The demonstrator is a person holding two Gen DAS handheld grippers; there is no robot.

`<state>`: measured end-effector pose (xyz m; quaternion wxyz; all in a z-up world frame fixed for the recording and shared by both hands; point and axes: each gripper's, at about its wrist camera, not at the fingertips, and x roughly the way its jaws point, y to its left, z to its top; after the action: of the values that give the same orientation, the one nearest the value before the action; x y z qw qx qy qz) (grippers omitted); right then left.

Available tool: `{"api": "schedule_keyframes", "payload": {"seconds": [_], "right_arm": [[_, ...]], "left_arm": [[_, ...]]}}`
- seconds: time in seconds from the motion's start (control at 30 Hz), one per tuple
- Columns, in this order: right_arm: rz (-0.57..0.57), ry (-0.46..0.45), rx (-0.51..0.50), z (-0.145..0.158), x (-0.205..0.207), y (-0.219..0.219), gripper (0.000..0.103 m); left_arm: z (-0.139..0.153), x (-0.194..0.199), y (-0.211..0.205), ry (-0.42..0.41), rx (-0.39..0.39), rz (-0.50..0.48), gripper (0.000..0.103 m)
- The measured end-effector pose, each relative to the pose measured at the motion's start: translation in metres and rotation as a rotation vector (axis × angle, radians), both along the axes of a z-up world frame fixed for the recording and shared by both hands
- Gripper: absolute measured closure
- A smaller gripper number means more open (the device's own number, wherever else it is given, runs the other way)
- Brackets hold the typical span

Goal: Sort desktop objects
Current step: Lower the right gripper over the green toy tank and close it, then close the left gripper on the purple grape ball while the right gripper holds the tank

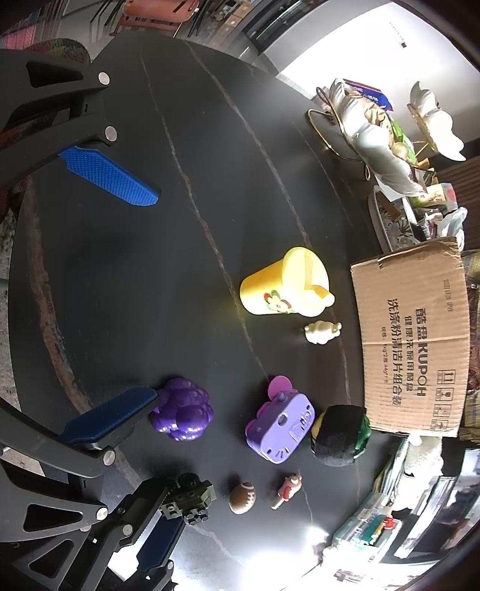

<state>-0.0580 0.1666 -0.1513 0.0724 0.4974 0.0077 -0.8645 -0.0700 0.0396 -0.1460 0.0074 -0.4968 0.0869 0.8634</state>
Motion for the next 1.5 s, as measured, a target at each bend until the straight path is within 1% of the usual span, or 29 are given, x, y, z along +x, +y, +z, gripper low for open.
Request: {"api": "schedule_keyframes", "payload": {"seconds": [0.17, 0.37, 0.47, 0.6, 0.67, 0.83, 0.97, 1.17, 1.27, 1.37, 1.43, 1.5], "right_arm": [[-0.019, 0.022, 0.004, 0.010, 0.007, 0.007, 0.076], [-0.060, 0.039, 0.012, 0.019, 0.014, 0.027, 0.076], [-0.083, 0.048, 0.016, 0.021, 0.017, 0.037, 0.076], [-0.120, 0.060, 0.021, 0.023, 0.017, 0.051, 0.076], [-0.133, 0.058, 0.013, 0.021, 0.016, 0.057, 0.076], [-0.146, 0.056, 0.013, 0.014, 0.016, 0.062, 0.076], [-0.151, 0.042, 0.006, 0.009, 0.012, 0.065, 0.076], [-0.158, 0.043, -0.002, 0.006, 0.009, 0.068, 0.076], [-0.159, 0.044, -0.008, 0.005, 0.008, 0.069, 0.076], [-0.159, 0.040, -0.008, 0.005, 0.009, 0.068, 0.076], [-0.156, 0.038, -0.010, 0.004, 0.009, 0.068, 0.076], [-0.152, 0.037, -0.015, 0.004, 0.009, 0.067, 0.076]], "left_arm": [[0.006, 0.002, 0.006, 0.001, 0.050, -0.019, 0.006], [0.013, 0.007, 0.028, 0.017, 0.057, -0.069, 0.006], [0.014, 0.007, 0.038, 0.024, 0.081, -0.082, 0.006], [0.007, 0.002, 0.045, -0.016, 0.129, -0.079, 0.006], [0.001, -0.002, 0.049, -0.030, 0.124, -0.071, 0.006], [-0.011, -0.008, 0.054, -0.072, 0.147, -0.064, 0.007], [-0.017, -0.013, 0.060, -0.073, 0.119, -0.068, 0.007], [-0.019, -0.017, 0.060, -0.062, 0.127, -0.064, 0.006], [-0.018, -0.013, 0.060, -0.058, 0.138, -0.051, 0.004], [-0.020, -0.013, 0.058, -0.050, 0.134, -0.057, 0.004], [-0.020, -0.014, 0.057, -0.056, 0.133, -0.071, 0.001], [-0.020, -0.017, 0.056, -0.064, 0.131, -0.085, 0.001]]}}
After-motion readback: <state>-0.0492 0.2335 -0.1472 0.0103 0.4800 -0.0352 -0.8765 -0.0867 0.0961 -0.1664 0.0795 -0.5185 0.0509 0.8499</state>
